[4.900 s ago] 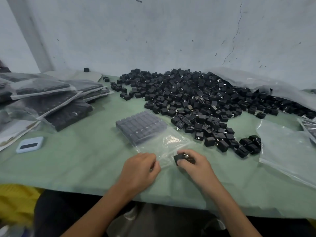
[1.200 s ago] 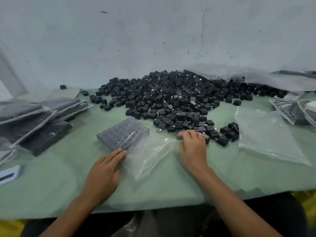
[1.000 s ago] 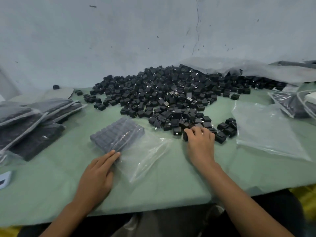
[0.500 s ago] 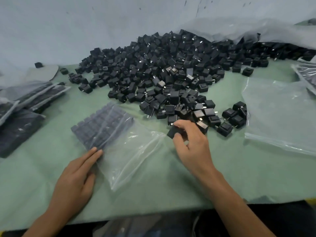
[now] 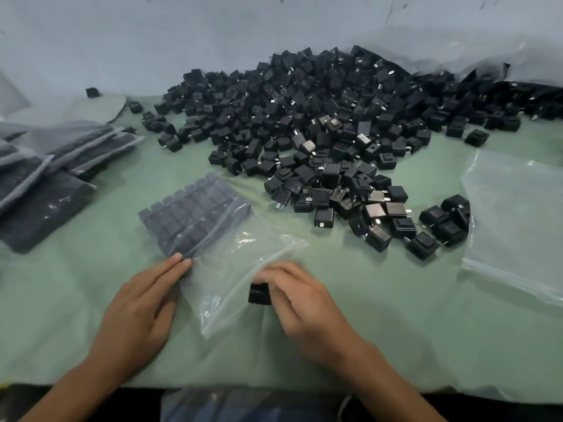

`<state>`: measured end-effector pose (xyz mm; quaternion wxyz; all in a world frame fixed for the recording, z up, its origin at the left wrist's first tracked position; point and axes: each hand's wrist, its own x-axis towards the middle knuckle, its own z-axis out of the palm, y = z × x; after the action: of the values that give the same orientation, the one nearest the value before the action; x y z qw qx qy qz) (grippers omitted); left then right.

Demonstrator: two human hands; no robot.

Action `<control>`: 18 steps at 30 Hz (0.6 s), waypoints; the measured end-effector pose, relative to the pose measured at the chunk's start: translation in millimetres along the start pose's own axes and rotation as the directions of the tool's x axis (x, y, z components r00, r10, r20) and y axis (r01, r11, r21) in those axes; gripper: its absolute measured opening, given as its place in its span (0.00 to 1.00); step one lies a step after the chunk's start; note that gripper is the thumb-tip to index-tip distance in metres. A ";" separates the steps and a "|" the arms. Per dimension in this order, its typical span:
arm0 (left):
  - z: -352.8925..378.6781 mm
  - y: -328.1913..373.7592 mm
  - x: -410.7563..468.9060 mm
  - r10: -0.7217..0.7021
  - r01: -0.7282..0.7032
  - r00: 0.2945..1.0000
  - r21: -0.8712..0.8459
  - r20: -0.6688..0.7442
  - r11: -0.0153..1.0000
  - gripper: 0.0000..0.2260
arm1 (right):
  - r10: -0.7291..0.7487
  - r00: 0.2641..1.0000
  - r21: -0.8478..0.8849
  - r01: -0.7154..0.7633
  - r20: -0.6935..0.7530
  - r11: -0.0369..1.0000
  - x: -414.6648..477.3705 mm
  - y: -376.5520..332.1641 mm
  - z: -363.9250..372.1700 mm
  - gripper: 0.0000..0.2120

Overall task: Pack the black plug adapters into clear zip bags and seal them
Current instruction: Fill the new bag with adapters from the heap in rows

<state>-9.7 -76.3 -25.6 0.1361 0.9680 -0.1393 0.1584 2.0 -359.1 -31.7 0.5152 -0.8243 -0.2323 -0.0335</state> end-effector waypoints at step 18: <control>4.6 -11.1 -3.5 0.009 -0.010 1.000 -0.052 -0.022 0.999 0.26 | 0.049 0.995 -0.733 0.032 0.088 0.680 52.0 -25.4 56.2 0.16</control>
<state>-8.2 -66.7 -33.4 0.1622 0.9616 -0.1466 0.1657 27.3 -283.2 -21.4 0.1303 -0.9632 -0.2212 -0.0798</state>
